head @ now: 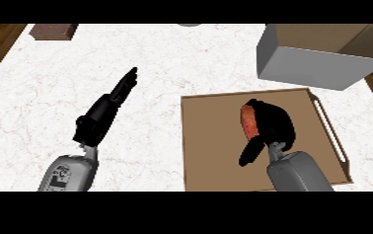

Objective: Pick the sweet potato from the tray and place it in the cardboard box

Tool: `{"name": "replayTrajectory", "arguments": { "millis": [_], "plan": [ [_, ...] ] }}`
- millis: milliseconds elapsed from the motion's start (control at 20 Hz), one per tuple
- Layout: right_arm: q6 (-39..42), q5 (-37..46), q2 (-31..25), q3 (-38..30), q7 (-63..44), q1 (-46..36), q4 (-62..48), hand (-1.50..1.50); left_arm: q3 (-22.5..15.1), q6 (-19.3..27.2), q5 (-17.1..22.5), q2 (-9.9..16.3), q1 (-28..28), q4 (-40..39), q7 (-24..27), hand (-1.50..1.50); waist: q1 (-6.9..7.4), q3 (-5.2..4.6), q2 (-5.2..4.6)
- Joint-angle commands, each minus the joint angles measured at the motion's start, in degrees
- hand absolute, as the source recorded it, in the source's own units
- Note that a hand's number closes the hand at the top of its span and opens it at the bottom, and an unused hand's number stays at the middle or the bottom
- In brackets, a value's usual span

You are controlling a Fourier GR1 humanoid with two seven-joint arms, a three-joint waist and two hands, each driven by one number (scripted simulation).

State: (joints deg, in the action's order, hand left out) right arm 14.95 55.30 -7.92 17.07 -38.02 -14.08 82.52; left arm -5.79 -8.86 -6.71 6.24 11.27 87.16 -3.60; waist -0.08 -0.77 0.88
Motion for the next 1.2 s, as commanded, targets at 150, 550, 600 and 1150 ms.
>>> {"name": "replayTrajectory", "arguments": {
  "millis": [150,550,600,1150],
  "plan": [
    [-6.45,4.82,-2.94,0.35,8.44,-1.57,-5.14,1.50,0.35,-1.03,0.11,-0.57,-0.01,-0.92,1.13,0.00,0.24,0.78,-0.94],
    [-8.57,3.36,-13.82,-0.68,24.14,2.90,8.37,1.50,1.55,-1.49,0.46,0.47,0.68,1.69,-2.64,0.00,-0.19,0.77,-0.78],
    [-11.36,5.38,-14.36,-1.15,24.05,3.21,7.67,1.50,-1.11,0.45,-2.13,-1.45,-4.33,0.45,2.67,0.00,-0.08,0.76,-0.81],
    [4.94,-2.12,-16.26,-5.59,16.61,6.15,41.22,1.50,0.41,-0.04,-1.62,-1.24,-3.14,1.25,1.52,0.00,-0.44,0.70,-0.67]
  ]
}}
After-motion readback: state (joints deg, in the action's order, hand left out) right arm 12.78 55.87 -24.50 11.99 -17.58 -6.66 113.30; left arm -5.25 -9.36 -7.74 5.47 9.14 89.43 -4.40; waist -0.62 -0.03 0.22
